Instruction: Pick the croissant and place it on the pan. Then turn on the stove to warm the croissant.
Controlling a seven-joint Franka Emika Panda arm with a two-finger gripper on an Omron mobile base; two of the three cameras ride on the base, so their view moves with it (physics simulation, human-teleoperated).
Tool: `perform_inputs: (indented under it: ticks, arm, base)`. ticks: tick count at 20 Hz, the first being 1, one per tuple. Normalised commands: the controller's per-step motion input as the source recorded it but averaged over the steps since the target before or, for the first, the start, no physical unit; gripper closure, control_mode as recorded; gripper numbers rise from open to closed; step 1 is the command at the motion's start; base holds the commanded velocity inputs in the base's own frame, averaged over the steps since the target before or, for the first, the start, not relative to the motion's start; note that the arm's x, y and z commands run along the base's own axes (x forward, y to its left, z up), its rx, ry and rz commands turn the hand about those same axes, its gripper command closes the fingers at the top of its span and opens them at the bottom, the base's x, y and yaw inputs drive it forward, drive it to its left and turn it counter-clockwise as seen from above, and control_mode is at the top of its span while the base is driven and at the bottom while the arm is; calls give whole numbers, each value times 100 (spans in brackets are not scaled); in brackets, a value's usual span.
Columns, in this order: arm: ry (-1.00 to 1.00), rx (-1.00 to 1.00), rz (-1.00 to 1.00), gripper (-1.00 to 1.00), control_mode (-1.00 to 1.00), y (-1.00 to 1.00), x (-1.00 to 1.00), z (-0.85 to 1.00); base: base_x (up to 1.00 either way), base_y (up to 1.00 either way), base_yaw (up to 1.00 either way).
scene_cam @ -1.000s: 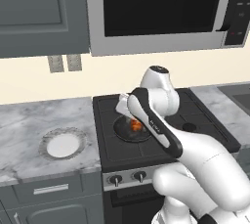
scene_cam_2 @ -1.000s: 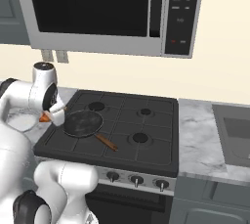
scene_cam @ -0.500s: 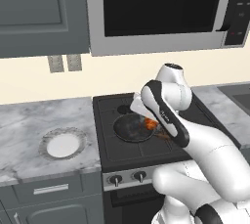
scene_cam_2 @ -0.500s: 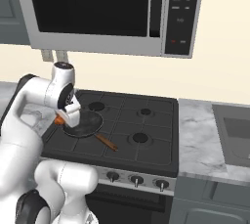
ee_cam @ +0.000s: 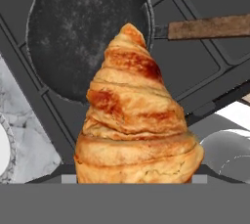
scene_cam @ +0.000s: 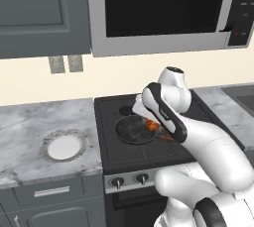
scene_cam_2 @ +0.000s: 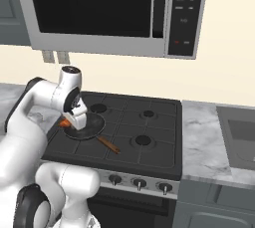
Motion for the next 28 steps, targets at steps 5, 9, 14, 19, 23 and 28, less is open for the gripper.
perform_inputs:
  ticks: [5,9,14,19,23,28]
  arm:
    - [0,0,0,100,-100,0,29,-17]
    - [0,0,0,100,-100,0,23,-13]
    - [0,0,0,100,-100,0,17,-14]
    - [0,0,0,100,-100,4,18,-18]
    - [0,0,0,100,-100,10,19,-23]
    - [0,0,0,100,-100,10,16,-20]
  base:
    - [0,0,0]
    - [0,0,0]
    - [0,0,0]
    - [0,0,0]
    - [0,0,0]
    - [0,0,0]
